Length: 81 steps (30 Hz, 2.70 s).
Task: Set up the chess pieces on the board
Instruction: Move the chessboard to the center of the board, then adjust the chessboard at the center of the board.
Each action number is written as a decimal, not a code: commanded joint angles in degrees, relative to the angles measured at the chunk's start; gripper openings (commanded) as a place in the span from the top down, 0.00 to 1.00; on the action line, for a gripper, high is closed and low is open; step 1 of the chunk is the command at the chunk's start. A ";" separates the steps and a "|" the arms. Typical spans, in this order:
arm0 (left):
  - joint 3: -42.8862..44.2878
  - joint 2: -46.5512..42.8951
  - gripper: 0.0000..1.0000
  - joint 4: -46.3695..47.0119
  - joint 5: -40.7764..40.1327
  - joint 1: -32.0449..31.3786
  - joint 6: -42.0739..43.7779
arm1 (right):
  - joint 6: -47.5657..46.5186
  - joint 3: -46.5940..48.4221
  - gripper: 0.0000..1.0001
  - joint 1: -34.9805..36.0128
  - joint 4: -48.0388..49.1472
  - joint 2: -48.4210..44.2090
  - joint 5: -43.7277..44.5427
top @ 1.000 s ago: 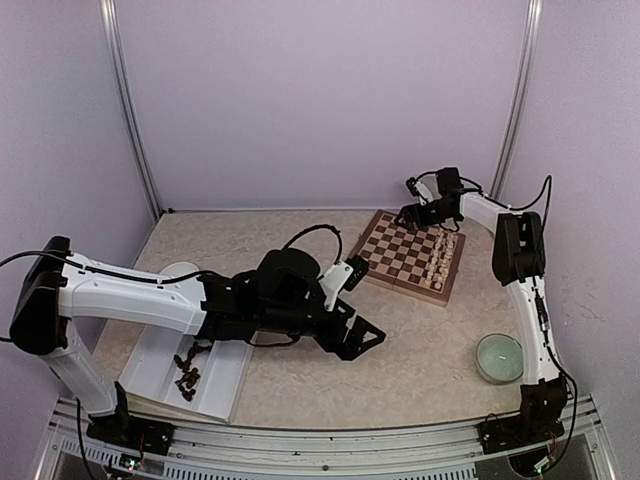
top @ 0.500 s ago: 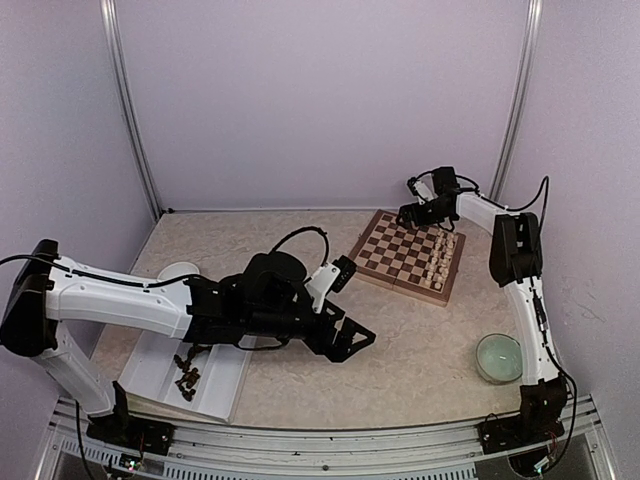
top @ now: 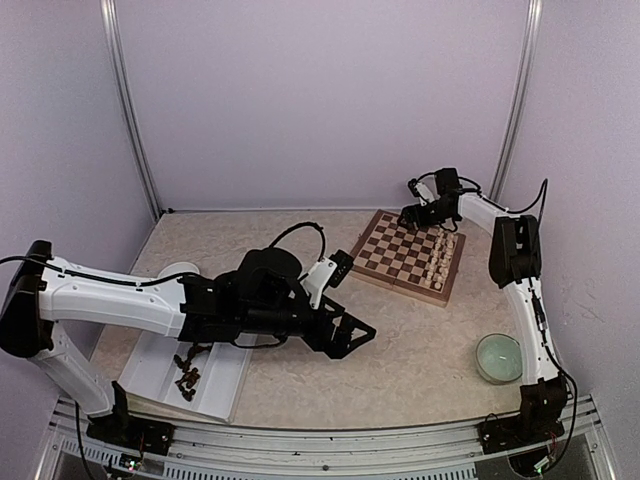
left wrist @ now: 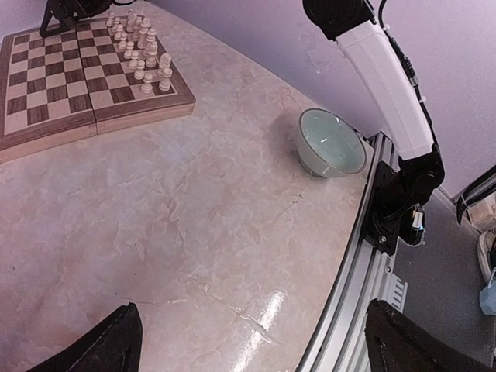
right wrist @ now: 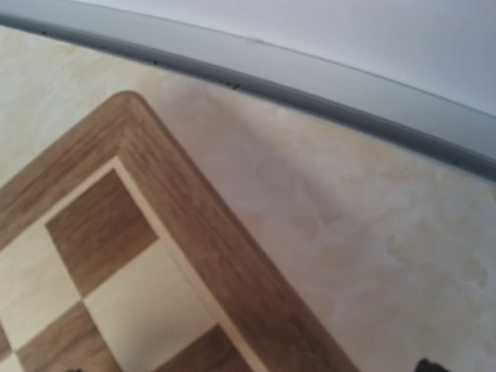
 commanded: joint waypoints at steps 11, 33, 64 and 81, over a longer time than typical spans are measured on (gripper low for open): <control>-4.60 -5.58 0.01 1.86 -3.25 -0.68 -1.31 | -6.46 -0.24 0.16 4.96 -18.77 3.43 -8.97; -18.55 -24.79 0.01 -4.03 -21.30 10.16 -14.75 | -24.95 -11.14 0.24 23.49 -29.68 -4.78 -14.52; 27.91 34.32 0.17 -6.57 20.08 33.35 1.65 | -51.74 -95.06 0.83 23.78 -16.66 -93.11 -6.37; 22.83 36.38 0.08 -10.10 22.49 30.81 1.26 | -57.65 -107.10 1.00 25.66 -2.21 -86.30 8.47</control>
